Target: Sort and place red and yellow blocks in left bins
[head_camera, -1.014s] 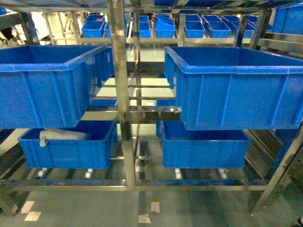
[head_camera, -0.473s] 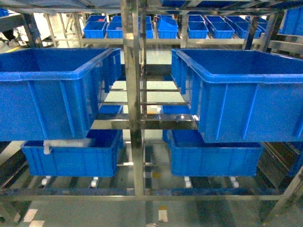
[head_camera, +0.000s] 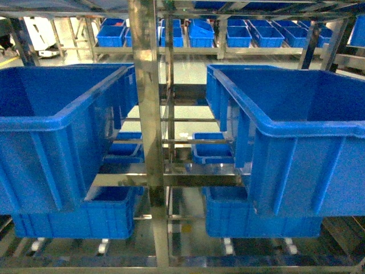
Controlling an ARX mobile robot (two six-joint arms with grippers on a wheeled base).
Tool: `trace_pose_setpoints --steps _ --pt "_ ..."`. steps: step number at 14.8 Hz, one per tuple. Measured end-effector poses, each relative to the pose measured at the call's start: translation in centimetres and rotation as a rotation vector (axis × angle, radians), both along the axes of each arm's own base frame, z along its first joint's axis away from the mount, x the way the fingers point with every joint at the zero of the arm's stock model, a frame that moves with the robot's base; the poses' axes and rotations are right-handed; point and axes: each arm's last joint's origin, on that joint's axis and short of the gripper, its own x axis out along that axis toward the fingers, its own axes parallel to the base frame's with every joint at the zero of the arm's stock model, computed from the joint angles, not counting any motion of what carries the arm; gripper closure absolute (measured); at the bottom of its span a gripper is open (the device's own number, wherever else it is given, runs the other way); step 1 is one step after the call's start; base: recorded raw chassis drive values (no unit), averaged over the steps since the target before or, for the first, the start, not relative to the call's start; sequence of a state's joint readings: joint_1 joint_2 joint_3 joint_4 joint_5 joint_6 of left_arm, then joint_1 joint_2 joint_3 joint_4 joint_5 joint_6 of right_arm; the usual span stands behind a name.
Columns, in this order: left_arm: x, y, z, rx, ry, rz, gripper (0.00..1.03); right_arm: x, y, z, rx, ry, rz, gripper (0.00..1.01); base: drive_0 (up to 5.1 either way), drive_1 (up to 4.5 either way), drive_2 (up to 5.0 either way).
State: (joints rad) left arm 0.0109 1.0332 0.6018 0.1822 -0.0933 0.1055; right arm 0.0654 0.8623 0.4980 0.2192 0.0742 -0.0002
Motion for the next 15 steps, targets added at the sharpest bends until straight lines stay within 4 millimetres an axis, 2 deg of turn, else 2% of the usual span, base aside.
trace_pose_setpoints --steps 9,10,12,15 --pt "0.1 0.0 -0.1 0.0 0.001 0.001 0.76 0.1 0.0 -0.1 0.003 0.006 0.0 0.72 0.0 4.38 -4.3" --pt "0.1 0.0 -0.1 0.0 0.001 0.0 0.76 0.5 -0.2 -0.4 0.038 0.053 0.022 0.72 0.0 0.0 0.0" --pt "0.1 0.0 0.0 0.0 0.0 0.0 0.76 3.9 -0.4 -0.7 0.116 0.132 0.071 0.72 0.0 0.0 0.0" --pt "0.1 0.0 -0.1 0.0 0.0 0.002 0.76 10.1 -0.1 -4.6 0.158 0.277 0.145 0.72 0.0 0.0 0.0"
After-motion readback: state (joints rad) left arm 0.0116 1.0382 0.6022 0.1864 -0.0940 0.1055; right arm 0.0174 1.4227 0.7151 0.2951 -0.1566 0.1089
